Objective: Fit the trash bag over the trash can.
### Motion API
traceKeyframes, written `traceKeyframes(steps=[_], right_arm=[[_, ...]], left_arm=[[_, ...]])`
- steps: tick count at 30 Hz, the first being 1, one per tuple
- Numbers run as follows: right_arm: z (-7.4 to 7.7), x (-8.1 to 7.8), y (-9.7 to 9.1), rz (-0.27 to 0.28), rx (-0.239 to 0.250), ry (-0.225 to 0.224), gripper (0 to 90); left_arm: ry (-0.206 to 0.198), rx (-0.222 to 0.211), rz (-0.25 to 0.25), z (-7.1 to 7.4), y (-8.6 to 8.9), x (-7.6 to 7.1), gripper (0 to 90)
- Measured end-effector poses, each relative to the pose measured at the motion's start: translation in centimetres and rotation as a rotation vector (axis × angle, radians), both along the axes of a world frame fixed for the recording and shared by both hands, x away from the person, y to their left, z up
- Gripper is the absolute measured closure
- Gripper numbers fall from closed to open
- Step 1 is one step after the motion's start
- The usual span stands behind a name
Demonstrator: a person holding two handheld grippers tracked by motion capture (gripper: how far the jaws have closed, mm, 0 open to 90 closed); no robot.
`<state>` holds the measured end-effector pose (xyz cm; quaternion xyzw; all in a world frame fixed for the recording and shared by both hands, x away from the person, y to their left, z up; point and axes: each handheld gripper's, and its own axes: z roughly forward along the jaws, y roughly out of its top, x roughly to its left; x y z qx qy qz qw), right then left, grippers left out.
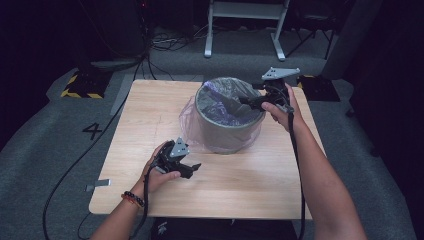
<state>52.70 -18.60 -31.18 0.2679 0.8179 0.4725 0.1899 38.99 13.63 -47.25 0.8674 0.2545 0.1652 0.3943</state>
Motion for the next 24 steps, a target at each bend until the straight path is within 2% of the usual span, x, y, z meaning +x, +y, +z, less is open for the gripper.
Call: traceKeyframes(steps=[1, 3, 12, 14, 16, 24], right_arm=[[0.0, 0.0, 0.0, 0.000, 0.000, 0.000, 20.4], [-0.1, 0.1, 0.6, 0.000, -0.019, 0.003, 20.4], [-0.1, 0.2, 1.4, -0.009, -0.042, -0.005, 20.9], [-0.1, 0.2, 1.5, -0.014, -0.047, -0.006, 21.1], [-0.1, 0.2, 1.7, -0.015, -0.050, -0.007, 21.1], [0.1, 0.4, 2.0, -0.026, -0.064, -0.011, 21.3]], left_arm=[[0.000, 0.000, 0.000, 0.0, 0.0, 0.0, 15.9], [0.027, 0.012, -0.014, -0.8, -0.1, -0.4, 15.9], [0.054, 0.025, -0.006, -1.8, 0.2, -0.9, 16.5], [0.045, 0.040, -0.004, -2.1, 0.1, -1.0, 17.3], [0.056, 0.059, -0.004, -2.5, 0.1, -1.0, 17.2], [0.080, 0.040, 0.007, -3.0, 0.6, -0.8, 16.2]])
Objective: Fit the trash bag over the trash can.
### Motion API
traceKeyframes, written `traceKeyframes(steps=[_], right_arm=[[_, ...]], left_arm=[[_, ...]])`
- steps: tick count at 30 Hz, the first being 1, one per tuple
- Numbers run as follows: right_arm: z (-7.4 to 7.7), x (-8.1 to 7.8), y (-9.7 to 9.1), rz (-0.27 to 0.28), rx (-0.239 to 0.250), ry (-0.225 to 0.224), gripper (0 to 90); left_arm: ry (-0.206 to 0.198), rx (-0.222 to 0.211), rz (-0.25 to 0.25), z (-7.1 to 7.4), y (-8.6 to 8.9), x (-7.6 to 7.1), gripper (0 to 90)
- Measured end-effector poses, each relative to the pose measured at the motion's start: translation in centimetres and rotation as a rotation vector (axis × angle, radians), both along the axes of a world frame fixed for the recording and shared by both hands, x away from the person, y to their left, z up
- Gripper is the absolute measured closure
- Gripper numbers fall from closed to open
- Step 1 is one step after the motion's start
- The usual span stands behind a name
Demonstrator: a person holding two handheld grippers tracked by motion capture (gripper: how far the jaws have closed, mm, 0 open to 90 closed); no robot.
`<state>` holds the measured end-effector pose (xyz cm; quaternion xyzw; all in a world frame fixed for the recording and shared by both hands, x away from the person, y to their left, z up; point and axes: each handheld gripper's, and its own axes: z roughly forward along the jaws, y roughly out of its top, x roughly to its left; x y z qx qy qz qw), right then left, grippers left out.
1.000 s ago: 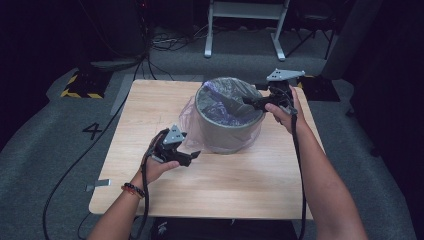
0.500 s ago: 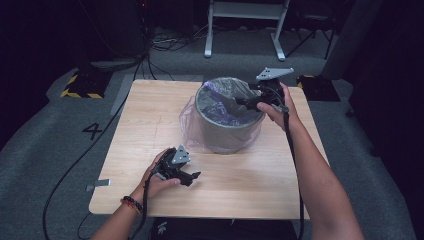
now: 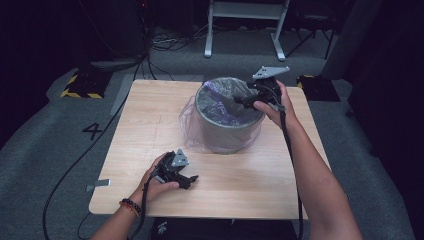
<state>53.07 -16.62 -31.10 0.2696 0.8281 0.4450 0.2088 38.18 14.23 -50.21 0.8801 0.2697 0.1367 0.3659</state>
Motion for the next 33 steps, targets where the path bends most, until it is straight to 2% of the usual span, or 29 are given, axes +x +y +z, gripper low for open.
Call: traceKeyframes(steps=[3, 6, 13, 22, 33], right_arm=[[0.0, 0.1, 0.2, -0.001, -0.003, 0.002, 21.3], [-0.1, 0.2, 0.4, -0.001, -0.017, 0.010, 21.3], [-0.2, 0.4, 0.9, 0.001, -0.042, 0.027, 21.0], [-0.1, 0.7, 1.3, 0.005, -0.051, 0.024, 19.7], [-0.3, 1.0, 2.2, -0.018, -0.135, 0.041, 20.5]], left_arm=[[0.010, -0.014, 0.006, -0.1, 0.1, 0.1, 16.0], [0.012, -0.009, 0.005, -0.1, 0.2, 0.2, 16.0], [0.045, -0.019, 0.010, -0.1, 0.3, 0.4, 15.5], [0.044, -0.019, 0.010, -0.1, 0.3, 0.4, 15.4], [0.043, -0.019, 0.011, -0.1, 0.2, 0.4, 15.4]])
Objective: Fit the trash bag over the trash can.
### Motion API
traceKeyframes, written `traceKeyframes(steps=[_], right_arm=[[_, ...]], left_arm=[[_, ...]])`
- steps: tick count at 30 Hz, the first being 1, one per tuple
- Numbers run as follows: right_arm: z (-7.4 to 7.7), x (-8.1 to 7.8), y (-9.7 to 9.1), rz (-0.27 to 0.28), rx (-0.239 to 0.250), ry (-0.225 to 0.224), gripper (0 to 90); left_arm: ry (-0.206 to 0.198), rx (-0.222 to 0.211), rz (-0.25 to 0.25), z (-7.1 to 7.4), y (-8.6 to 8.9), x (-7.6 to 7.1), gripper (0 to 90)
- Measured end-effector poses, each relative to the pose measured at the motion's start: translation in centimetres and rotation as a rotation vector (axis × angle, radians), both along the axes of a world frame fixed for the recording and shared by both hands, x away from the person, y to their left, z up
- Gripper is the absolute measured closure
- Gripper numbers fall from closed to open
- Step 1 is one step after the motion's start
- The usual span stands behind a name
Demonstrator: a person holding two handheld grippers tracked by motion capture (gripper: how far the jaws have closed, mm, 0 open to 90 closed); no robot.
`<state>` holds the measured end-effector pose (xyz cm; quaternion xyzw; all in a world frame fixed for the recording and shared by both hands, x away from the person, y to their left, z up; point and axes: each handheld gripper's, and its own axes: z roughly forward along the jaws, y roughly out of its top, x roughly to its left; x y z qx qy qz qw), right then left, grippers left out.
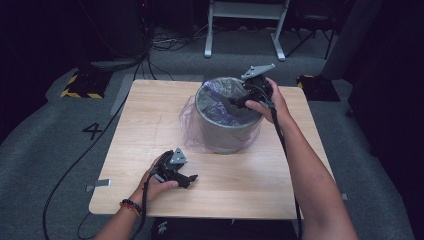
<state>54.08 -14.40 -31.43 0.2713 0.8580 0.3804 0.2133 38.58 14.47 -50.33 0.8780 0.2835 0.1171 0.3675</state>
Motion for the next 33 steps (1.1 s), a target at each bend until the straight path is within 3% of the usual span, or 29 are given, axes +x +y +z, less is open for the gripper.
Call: traceKeyframes(steps=[14, 15, 17, 18, 25, 33], right_arm=[[-0.4, 0.0, 0.5, 0.003, -0.119, 0.066, 21.8], [-0.6, 0.0, 0.7, 0.004, -0.150, 0.090, 22.6], [-0.7, 0.1, 0.7, 0.007, -0.164, 0.096, 22.6], [-0.9, 0.1, 1.0, 0.012, -0.201, 0.110, 22.8], [-1.5, 0.5, 1.5, 0.027, -0.291, 0.189, 24.1], [-1.9, 0.5, 2.1, 0.040, -0.370, 0.218, 24.6]], left_arm=[[0.001, -0.001, 0.000, 0.0, 0.0, 0.0, 15.4], [0.001, -0.001, 0.000, 0.0, 0.0, 0.0, 15.4], [0.001, -0.001, 0.000, 0.0, 0.0, 0.0, 15.4], [0.000, -0.002, 0.000, 0.0, 0.0, 0.0, 15.4], [0.000, -0.001, -0.003, 0.0, 0.0, 0.0, 15.5], [0.001, 0.002, -0.009, 0.0, 0.0, 0.0, 15.4]])
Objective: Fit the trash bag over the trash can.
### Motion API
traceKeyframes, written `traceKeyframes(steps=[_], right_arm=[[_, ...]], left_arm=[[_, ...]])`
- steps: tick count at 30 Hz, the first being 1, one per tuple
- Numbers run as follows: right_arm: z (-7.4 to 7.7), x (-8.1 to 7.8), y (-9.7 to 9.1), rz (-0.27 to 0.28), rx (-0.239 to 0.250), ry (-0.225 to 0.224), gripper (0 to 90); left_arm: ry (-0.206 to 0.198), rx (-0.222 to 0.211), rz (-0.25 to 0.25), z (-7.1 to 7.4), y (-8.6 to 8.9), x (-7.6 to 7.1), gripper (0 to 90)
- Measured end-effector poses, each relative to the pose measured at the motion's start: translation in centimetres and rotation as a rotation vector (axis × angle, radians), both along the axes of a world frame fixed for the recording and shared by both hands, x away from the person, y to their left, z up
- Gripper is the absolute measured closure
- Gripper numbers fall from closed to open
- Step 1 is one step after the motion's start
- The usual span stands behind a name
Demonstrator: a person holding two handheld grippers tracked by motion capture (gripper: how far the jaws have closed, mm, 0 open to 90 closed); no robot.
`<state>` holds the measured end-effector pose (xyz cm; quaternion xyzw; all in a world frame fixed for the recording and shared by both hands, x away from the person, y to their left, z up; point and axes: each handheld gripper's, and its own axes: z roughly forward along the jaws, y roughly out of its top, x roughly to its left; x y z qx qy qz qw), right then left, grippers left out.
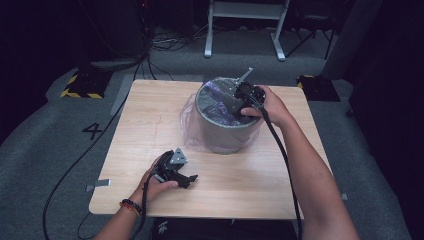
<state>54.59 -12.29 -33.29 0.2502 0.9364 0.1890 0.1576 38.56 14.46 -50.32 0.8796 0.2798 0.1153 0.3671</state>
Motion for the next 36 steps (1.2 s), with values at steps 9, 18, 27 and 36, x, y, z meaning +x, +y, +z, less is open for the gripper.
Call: traceKeyframes(steps=[9, 18, 27, 36], right_arm=[[-0.6, -0.1, 0.7, 0.022, -0.104, 0.023, 26.2], [-0.8, 0.1, 1.2, 0.018, -0.168, 0.059, 26.1], [-0.9, 0.0, 1.4, 0.005, -0.203, 0.055, 24.6], [2.2, -1.3, -0.8, -0.018, 0.027, -0.072, 22.6]], left_arm=[[0.001, -0.001, -0.004, 0.0, 0.0, 0.0, 15.5], [0.001, -0.002, -0.012, 0.0, 0.0, 0.0, 15.5], [0.001, -0.002, -0.014, 0.0, 0.0, 0.0, 15.5], [0.001, -0.004, -0.015, 0.0, 0.0, 0.0, 15.5]])
